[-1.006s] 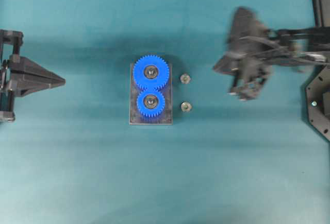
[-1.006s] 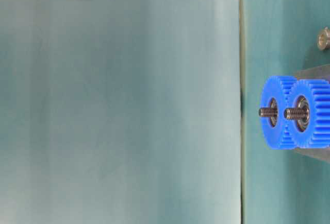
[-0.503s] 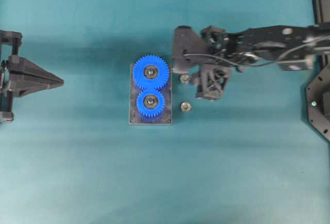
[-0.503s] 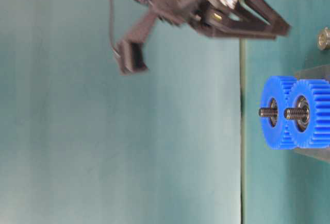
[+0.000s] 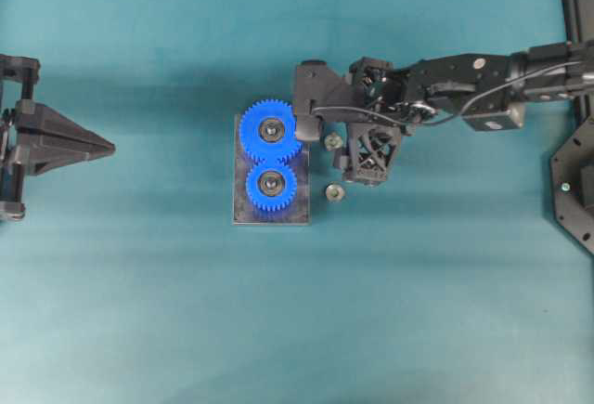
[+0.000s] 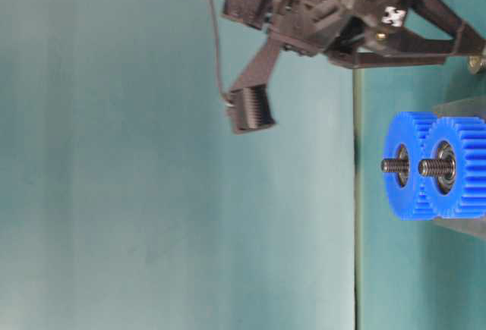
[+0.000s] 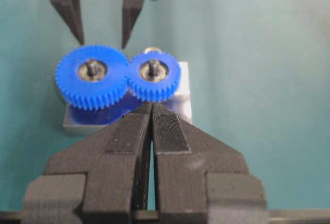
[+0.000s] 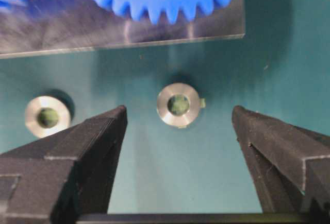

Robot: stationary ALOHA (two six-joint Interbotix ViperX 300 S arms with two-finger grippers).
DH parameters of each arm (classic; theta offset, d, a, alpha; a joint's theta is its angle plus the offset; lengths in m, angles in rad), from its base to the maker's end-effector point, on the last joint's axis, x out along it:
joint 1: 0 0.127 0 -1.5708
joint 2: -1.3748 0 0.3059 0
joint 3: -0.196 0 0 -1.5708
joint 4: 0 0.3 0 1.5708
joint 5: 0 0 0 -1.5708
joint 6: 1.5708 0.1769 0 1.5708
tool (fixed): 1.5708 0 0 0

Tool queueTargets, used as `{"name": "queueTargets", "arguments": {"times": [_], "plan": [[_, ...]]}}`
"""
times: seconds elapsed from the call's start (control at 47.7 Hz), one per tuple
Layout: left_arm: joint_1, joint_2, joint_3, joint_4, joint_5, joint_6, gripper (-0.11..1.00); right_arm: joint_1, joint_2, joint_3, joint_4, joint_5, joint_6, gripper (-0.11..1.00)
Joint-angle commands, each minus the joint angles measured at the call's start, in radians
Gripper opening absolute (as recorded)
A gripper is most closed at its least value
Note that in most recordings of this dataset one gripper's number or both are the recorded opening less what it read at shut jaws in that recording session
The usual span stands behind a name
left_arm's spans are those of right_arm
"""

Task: Insert the washer onto the shaft.
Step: 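Move the right gripper over the upper silver washer beside the plate, then close the right gripper on the upper washer and lift it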

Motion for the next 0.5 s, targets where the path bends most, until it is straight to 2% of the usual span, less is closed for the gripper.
{"name": "queueTargets", "arguments": {"times": [0.0,0.314,0.482], "plan": [[0.002,0.006,-0.011,0.003,-0.005,-0.003,-0.01,-0.005,0.000,-0.021,-0.003,-0.014,-0.003,0.86],[0.002,0.009,-0.005,0.003,-0.005,-0.005,-0.01,-0.012,0.043,-0.049,-0.003,-0.032,0.017,0.83],[0.002,0.009,-0.006,0.003,-0.005,-0.005,-0.01,-0.012,0.043,-0.049,-0.003,-0.012,0.018,0.65]]}}
